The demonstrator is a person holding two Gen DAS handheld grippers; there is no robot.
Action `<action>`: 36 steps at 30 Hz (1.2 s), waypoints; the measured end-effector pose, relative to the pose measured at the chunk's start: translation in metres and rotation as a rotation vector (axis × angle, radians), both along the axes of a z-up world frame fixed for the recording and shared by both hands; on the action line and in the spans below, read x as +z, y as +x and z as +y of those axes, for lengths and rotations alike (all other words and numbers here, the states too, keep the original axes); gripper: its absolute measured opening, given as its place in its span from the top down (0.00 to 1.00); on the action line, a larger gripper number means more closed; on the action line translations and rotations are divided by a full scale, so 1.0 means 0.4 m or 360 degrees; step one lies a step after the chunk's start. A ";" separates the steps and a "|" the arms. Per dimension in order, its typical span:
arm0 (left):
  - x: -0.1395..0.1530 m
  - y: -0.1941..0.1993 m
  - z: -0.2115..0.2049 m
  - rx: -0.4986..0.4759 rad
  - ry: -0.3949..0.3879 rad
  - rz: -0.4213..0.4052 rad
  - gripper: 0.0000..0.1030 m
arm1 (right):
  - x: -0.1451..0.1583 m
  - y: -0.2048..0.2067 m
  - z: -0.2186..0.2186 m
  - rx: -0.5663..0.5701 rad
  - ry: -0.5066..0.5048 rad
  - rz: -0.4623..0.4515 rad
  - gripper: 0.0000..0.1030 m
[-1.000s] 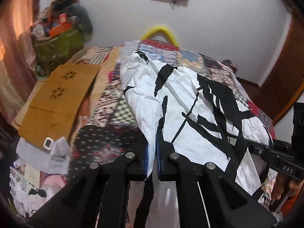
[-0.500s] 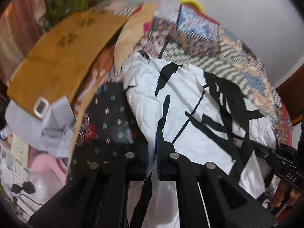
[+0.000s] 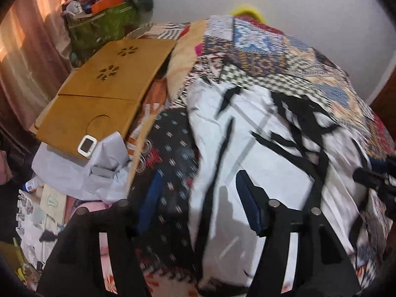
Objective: Fold small clothes
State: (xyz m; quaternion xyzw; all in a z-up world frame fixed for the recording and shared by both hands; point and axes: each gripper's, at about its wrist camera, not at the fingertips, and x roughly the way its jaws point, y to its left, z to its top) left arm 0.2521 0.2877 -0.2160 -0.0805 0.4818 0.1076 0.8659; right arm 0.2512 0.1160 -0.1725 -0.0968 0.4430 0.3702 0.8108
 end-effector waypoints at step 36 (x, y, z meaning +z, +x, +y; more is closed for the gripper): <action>0.419 -0.386 -0.234 -0.0002 0.0180 -0.0626 0.26 | 0.336 -0.315 -0.214 -0.0096 0.0452 -0.0475 0.47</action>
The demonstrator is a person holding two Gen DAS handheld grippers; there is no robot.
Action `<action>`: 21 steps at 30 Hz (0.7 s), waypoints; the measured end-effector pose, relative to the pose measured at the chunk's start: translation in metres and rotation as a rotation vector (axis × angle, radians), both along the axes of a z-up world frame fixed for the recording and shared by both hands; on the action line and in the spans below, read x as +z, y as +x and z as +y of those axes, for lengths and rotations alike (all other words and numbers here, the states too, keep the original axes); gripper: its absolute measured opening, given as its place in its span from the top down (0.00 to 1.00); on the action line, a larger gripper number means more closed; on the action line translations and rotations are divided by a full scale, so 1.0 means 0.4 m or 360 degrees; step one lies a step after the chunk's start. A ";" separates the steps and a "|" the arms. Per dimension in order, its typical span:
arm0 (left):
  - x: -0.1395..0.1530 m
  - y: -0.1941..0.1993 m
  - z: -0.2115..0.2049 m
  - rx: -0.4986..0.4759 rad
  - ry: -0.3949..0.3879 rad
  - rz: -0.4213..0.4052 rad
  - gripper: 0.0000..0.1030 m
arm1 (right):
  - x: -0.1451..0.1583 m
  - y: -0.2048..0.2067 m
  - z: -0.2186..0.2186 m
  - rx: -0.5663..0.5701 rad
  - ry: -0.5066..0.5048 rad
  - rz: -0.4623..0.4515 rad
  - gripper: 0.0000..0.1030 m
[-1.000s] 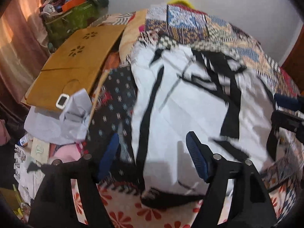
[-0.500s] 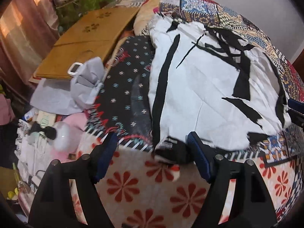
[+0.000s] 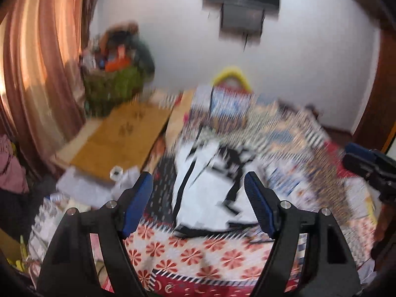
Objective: Fold small clothes
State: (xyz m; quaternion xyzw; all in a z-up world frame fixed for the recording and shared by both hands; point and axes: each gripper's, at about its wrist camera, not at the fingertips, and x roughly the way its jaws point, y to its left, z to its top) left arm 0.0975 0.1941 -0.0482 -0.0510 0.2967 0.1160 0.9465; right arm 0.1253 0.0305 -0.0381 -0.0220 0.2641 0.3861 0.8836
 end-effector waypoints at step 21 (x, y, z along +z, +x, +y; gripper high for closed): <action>0.173 -0.289 -0.181 0.0027 0.0171 -0.0534 0.02 | 0.146 -0.285 -0.070 -0.0073 0.0247 -0.0383 0.19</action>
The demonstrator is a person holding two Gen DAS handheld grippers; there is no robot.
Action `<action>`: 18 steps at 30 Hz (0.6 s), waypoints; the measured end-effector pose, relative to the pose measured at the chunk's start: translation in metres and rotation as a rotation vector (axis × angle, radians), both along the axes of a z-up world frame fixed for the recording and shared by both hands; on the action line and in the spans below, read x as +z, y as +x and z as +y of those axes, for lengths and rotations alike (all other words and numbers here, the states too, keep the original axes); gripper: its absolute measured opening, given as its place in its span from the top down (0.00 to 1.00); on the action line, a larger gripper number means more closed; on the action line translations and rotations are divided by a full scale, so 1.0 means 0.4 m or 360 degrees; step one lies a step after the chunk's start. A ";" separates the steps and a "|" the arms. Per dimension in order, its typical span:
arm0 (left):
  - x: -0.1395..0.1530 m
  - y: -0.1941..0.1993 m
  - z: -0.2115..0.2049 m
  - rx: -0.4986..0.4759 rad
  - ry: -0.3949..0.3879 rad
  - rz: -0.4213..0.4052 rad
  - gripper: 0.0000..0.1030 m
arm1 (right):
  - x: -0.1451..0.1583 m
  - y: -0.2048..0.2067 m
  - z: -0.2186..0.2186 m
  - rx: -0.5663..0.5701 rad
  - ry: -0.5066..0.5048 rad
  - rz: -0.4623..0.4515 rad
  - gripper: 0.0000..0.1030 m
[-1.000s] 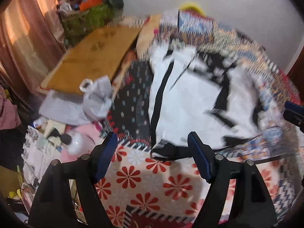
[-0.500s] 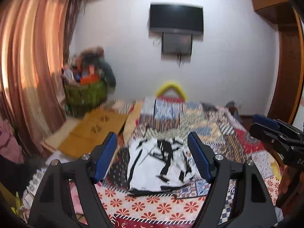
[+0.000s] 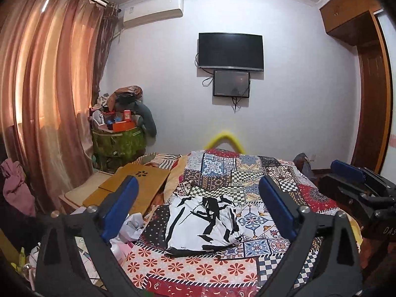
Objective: Fold small clothes
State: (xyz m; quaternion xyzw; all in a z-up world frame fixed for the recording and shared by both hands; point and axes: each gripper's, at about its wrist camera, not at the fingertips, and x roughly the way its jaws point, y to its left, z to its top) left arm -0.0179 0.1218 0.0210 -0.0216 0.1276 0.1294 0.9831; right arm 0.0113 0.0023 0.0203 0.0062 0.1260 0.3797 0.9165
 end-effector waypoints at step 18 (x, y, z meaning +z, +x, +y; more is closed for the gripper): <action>-0.014 -0.016 0.007 -0.0001 -0.0028 0.0003 0.00 | -0.008 -0.020 -0.006 -0.0101 -0.0033 -0.0023 0.01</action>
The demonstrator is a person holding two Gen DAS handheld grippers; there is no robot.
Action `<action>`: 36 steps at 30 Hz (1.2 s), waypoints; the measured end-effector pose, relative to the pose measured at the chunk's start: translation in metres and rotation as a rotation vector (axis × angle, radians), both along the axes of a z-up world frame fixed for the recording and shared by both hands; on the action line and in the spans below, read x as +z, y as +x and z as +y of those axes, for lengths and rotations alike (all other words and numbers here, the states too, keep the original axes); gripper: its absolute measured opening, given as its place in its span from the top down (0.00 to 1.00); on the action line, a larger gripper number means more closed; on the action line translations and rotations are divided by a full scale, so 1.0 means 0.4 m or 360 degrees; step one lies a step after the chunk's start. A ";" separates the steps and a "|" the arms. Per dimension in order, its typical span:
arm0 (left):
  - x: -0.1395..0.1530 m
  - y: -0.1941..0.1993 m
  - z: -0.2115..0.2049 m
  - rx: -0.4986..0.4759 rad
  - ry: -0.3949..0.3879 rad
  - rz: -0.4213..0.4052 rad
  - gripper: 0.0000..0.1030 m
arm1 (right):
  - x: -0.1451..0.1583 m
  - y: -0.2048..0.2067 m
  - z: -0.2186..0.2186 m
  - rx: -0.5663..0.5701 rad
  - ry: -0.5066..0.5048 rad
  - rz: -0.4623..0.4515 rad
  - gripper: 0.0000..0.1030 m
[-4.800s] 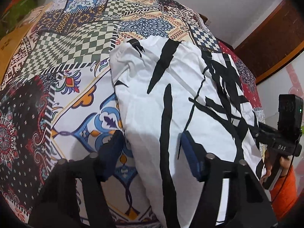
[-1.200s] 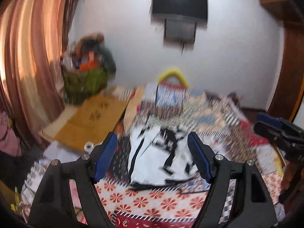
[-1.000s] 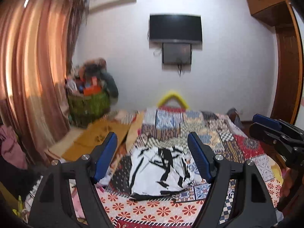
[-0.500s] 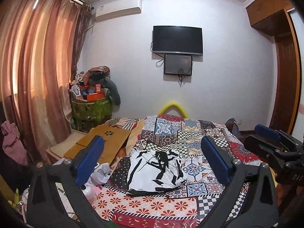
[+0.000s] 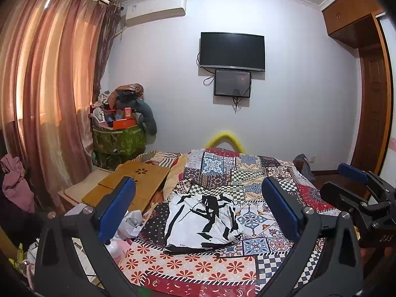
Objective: Fold small clothes
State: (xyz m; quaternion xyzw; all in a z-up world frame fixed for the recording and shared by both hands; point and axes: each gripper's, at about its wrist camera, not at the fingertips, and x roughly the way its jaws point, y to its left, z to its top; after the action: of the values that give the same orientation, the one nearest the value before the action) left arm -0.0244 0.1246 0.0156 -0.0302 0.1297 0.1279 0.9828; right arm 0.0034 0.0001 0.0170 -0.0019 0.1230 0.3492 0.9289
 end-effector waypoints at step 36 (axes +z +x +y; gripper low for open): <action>-0.017 0.014 -0.005 -0.0027 0.0004 0.0022 0.00 | 0.005 0.006 -0.008 -0.0030 -0.0012 0.0029 0.01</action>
State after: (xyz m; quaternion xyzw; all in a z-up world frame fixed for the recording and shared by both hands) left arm -0.0187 0.1228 0.0090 -0.0270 0.1366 0.1200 0.9830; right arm 0.0058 -0.0032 0.0189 -0.0011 0.1328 0.3399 0.9310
